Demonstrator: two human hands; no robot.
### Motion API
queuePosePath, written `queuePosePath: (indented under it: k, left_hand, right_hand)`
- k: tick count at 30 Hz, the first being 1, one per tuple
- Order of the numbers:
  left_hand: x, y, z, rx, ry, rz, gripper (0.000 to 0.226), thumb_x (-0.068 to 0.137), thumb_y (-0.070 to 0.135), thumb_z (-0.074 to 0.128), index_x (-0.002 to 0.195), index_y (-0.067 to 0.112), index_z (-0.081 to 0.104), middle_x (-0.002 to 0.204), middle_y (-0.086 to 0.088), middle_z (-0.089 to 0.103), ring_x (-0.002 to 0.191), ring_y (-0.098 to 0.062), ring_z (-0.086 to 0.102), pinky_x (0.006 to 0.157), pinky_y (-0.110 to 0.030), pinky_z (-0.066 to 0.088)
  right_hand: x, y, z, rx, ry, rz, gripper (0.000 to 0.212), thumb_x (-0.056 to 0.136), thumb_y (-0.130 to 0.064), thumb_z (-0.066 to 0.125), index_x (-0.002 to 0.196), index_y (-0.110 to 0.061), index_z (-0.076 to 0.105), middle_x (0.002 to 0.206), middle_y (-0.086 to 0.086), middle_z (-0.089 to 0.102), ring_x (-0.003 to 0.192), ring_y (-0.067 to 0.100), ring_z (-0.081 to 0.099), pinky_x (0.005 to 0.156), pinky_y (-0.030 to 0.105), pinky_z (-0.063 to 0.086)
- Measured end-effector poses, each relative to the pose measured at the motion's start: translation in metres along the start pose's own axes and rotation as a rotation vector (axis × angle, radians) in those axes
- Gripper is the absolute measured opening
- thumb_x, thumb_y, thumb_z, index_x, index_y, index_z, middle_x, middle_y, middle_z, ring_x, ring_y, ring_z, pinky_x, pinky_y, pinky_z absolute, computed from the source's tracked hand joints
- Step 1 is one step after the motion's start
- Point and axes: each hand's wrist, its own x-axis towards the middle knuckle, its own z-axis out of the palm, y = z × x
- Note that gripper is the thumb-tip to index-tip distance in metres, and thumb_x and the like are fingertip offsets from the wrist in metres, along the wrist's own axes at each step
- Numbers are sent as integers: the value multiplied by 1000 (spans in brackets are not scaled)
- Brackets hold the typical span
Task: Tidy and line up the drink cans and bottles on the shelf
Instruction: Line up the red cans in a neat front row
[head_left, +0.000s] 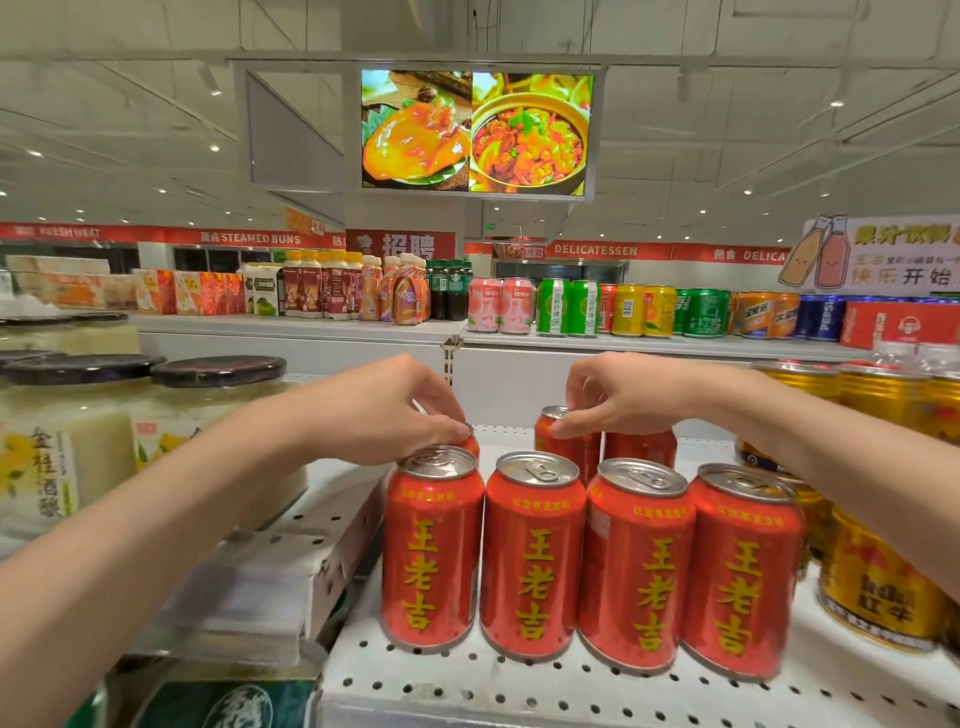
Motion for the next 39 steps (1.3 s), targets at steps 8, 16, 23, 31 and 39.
queuePosePath:
  k: [8,16,23,31,39]
  left_hand:
    - [1,-3,1,-62,16,15,17,98,30,62,106,27,77,92,25,72,86,5,68,74,-19,55]
    - [0,-5,4,-83,5,15,19,101,27,58,114,30,72,105,21,69,97,8,62,76,-16,51]
    - [0,-5,9,-44,48,38,21,99,37,58,116,32,70,117,14,69,108,-1,64,97,-33,53]
    - [8,24,12,-106,-29,87,31,95,50,58,121,36,67,116,18,67,102,8,60,88,-27,54]
    - [7,29,19,-67,-113,73,33,93,58,55,120,43,67,115,18,70,100,2,65,95,-36,55]
  right_hand:
    - [-7,-2,-7,269,-32,-122,34,83,-40,80,108,-24,64,101,-9,76,92,7,71,82,26,55]
    - [-10,-18,-6,461,-167,-224,28,87,-18,79,112,-15,66,109,-1,77,103,15,73,88,26,58]
    - [-13,-20,-7,445,-151,-223,31,87,-25,79,116,-23,69,116,-9,75,108,8,71,100,33,55]
    - [-33,13,-17,41,124,-50,40,93,-48,65,128,-29,63,137,-8,61,128,13,54,104,33,46]
    - [-42,35,-2,129,36,91,49,87,-52,71,129,-29,63,131,3,65,108,21,65,90,34,55]
